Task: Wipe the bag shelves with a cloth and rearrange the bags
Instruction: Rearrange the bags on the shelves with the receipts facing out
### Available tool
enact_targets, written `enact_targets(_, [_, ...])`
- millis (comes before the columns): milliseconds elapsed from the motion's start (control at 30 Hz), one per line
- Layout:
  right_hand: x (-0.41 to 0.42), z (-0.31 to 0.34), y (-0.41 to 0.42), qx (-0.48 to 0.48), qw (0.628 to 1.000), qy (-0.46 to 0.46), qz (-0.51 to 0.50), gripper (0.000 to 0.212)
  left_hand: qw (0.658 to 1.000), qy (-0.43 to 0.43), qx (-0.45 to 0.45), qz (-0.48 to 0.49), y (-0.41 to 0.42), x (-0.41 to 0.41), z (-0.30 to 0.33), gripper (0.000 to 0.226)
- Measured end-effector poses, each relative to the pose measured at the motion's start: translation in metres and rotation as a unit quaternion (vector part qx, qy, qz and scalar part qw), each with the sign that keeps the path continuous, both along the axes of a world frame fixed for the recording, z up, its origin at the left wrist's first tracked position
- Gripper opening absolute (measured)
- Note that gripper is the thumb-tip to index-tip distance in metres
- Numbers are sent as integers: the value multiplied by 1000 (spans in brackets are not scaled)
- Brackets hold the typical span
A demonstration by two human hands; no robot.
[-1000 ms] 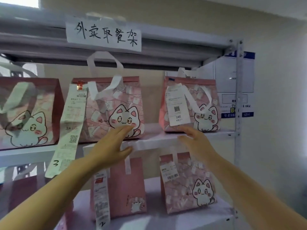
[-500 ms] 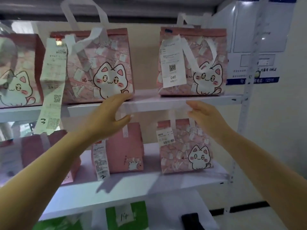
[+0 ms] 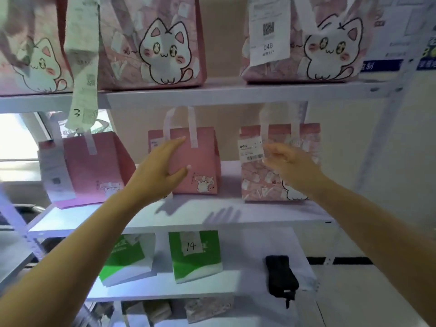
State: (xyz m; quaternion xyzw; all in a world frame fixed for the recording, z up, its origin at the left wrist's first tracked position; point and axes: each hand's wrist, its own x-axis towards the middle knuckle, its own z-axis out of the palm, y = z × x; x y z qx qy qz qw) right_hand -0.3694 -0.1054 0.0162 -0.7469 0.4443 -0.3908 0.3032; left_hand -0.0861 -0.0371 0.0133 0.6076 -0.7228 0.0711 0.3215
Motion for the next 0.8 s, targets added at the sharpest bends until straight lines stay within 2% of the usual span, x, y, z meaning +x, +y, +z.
enact_targets(100, [10,-26,2,45,999,-14,25,31,999,0,27,23,11,8,-28,65])
enact_targets(167, [20,-46,1,61,997,-3,42,37,998,-9,44,33,18,17,-48,64])
enact_targets(467, [63,-123,24,97,984,118,88,40,988,-8,152,30,54,58,-139,65])
enact_targets(667, [92,-166,35,146,975,146,78,34,975,-12,221,27,63,89,-190,70])
enact_targets(800, [112,-200,45,188,964,179,67,38,963,-6,270,20,62,111,-216,71])
